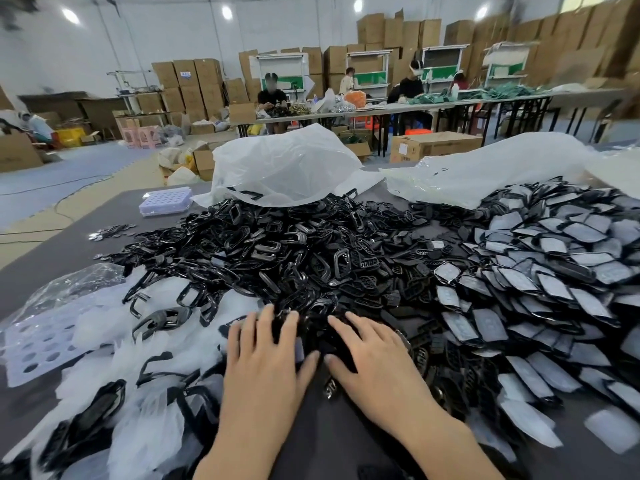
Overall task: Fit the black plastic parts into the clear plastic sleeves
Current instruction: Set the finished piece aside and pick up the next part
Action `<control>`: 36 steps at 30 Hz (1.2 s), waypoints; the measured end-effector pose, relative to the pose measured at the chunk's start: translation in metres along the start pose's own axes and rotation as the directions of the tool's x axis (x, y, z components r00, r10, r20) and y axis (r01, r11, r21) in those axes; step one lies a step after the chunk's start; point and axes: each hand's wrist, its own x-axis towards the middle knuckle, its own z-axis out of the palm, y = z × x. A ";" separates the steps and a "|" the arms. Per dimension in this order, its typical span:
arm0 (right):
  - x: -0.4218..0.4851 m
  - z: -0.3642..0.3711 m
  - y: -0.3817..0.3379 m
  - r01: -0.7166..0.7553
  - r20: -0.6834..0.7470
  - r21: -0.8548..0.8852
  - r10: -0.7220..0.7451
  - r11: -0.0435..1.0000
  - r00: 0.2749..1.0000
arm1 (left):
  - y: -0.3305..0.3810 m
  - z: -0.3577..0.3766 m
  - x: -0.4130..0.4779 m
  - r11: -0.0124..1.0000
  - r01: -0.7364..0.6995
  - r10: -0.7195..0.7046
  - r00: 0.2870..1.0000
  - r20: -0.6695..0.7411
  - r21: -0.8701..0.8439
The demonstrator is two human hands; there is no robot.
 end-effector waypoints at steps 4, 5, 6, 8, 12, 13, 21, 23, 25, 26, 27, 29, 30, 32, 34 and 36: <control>0.000 -0.002 0.002 0.023 -0.031 0.009 -0.022 1.000 0.999 | -0.003 0.005 0.002 0.999 -0.032 0.031 0.999 -0.033 -0.023; 0.001 -0.003 0.002 0.032 -0.050 0.037 -0.030 0.999 0.998 | -0.003 0.005 0.002 0.998 -0.047 0.045 0.998 -0.046 -0.030; 0.001 -0.003 0.002 0.039 -0.068 0.081 -0.034 0.996 0.997 | -0.002 0.004 0.001 0.997 -0.063 0.060 0.996 -0.062 -0.045; 0.000 -0.004 0.002 0.048 -0.094 0.183 -0.031 0.982 0.995 | 0.000 0.001 0.001 0.992 -0.095 0.086 0.990 -0.111 -0.086; -0.001 -0.007 0.002 0.036 -0.191 0.412 0.047 0.910 0.980 | 0.004 -0.010 -0.003 0.917 0.051 -0.057 0.998 -0.003 -0.395; -0.001 -0.008 0.002 0.030 -0.204 0.461 0.073 0.887 0.976 | 0.003 -0.010 -0.004 0.870 0.103 -0.094 0.995 0.043 -0.481; -0.003 -0.008 -0.005 0.052 -0.197 0.455 0.043 0.889 0.979 | -0.004 -0.009 -0.005 0.643 0.154 -0.146 0.986 0.077 -0.751; -0.005 -0.009 -0.008 0.062 -0.172 0.458 0.019 0.887 0.985 | -0.004 -0.009 -0.005 0.662 0.145 -0.119 0.989 0.088 -0.735; -0.005 -0.010 -0.011 0.065 -0.128 0.505 0.001 0.861 0.992 | -0.004 -0.009 -0.005 0.680 0.130 -0.086 0.992 0.097 -0.722; -0.005 -0.011 -0.012 0.072 -0.125 0.544 -0.005 0.836 0.992 | -0.004 -0.009 -0.005 0.687 0.118 -0.070 0.993 0.097 -0.717; -0.005 -0.011 -0.014 0.075 -0.133 0.595 0.006 0.800 0.991 | -0.004 -0.009 -0.005 0.690 0.110 -0.054 0.994 0.100 -0.716; -0.004 -0.014 -0.015 0.058 -0.153 0.697 0.070 0.715 0.986 | -0.005 -0.008 -0.005 0.692 0.107 -0.031 0.992 0.118 -0.714; -0.003 -0.015 -0.015 0.047 -0.150 0.730 0.092 0.682 0.984 | -0.005 -0.007 -0.005 0.695 0.109 -0.028 0.992 0.125 -0.711; -0.003 -0.017 -0.015 0.008 -0.096 0.779 0.107 0.627 0.990 | -0.005 -0.007 -0.005 0.696 0.107 -0.034 0.993 0.116 -0.710; -0.002 -0.016 -0.015 -0.026 -0.051 0.813 0.117 0.581 0.992 | -0.003 -0.010 -0.006 0.683 0.085 -0.036 0.996 0.082 -0.725; -0.001 -0.015 -0.015 -0.048 -0.033 0.852 0.146 0.521 0.989 | -0.002 -0.012 -0.006 0.670 0.063 -0.034 0.998 0.054 -0.739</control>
